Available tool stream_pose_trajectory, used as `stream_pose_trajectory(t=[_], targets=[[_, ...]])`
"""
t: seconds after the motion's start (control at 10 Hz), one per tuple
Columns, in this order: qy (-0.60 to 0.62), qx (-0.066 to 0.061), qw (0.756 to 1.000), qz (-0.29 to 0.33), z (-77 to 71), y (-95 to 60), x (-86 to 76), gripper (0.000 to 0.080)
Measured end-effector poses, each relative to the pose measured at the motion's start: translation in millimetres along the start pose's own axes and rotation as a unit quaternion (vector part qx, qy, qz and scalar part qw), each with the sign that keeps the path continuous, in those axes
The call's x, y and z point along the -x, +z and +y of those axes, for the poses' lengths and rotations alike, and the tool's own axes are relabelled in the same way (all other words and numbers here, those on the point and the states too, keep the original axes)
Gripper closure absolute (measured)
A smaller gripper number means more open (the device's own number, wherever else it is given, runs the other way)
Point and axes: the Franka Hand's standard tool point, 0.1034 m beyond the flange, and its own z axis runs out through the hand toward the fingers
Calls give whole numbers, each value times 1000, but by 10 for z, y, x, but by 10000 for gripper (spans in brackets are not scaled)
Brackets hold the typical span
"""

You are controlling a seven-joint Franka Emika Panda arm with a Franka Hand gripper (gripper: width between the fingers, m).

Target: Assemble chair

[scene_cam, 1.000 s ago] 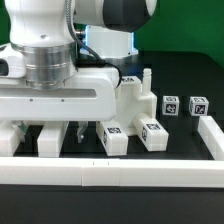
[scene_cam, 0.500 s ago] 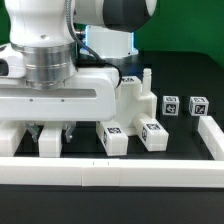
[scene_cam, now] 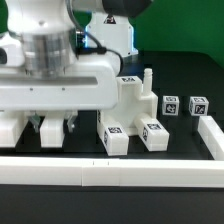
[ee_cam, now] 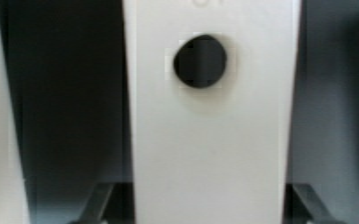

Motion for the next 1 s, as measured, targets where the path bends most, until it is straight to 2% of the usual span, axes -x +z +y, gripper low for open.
stream_pose_trajectory(t=[0.2, 0.4, 0.6, 0.7, 0.8, 1.0], targets=[[2, -4, 1000, 9, 17, -228, -35, 515], [-1, -10, 1000, 21, -23, -528, -35, 515], [7, -21, 999, 39, -136, -918, -92, 515], [12, -24, 999, 45, -209, -1012, -96, 515], [11, -22, 999, 41, -182, -938, -70, 515], [11, -22, 999, 38, -177, -908, -66, 515]])
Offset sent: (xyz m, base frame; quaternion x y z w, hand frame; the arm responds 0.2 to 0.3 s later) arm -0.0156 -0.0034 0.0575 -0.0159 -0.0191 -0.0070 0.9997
